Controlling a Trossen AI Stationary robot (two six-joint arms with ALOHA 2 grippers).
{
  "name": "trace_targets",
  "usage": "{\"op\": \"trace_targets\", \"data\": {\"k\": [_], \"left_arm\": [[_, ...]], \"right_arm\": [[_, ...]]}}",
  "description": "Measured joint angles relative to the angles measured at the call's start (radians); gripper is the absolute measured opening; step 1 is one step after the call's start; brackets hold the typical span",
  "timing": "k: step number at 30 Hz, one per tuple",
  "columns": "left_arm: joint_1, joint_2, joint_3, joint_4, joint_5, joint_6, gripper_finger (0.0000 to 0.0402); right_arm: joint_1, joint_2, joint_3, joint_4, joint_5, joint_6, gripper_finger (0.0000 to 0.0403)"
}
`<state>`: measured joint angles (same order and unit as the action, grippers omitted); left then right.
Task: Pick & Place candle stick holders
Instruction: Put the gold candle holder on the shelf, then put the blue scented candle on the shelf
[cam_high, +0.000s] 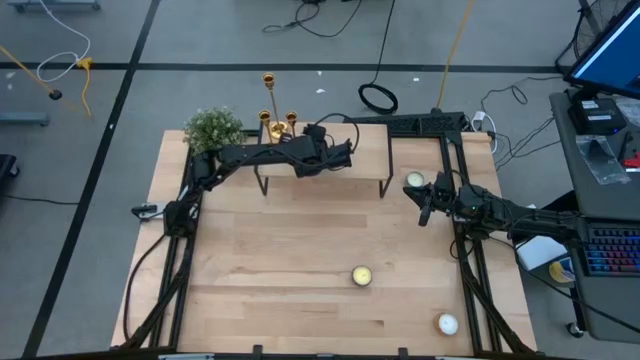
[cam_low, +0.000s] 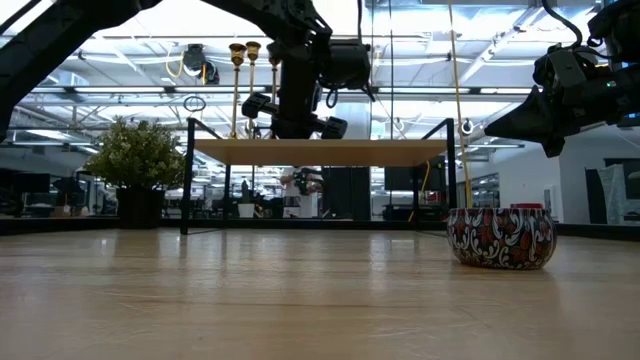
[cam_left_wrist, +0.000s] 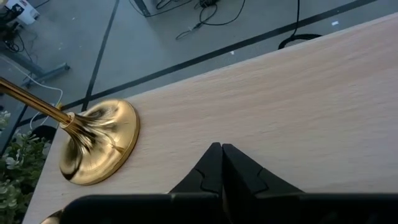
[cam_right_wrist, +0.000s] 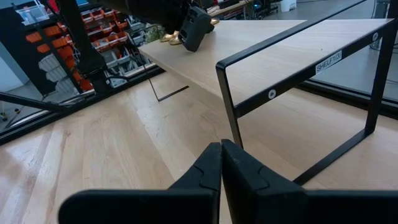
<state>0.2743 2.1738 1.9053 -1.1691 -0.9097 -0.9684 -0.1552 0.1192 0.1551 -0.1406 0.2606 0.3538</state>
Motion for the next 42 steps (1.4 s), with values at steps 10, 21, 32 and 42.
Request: {"op": "trace_targets", "data": {"k": [10,21,32,42], "left_arm": [[0.02,0.0,0.001,0.001,-0.013,0.018,0.0014],[0.007,0.0,0.001,0.002,-0.02,0.024,0.0029],[-0.01,0.0,0.001,0.014,-0.02,0.024,0.0119],[-0.054,0.002,0.061,0.022,0.005,0.041,0.0222]], "right_arm": [[0.0,0.0,0.0,0.0,0.0,0.0,0.0004],[0.0,0.0,0.0,0.0,0.0,0.0,0.0004],[0.0,0.0,0.0,0.0,0.0,0.0,0.0004],[0.0,0.0,0.0,0.0,0.0,0.0,0.0004]]}}
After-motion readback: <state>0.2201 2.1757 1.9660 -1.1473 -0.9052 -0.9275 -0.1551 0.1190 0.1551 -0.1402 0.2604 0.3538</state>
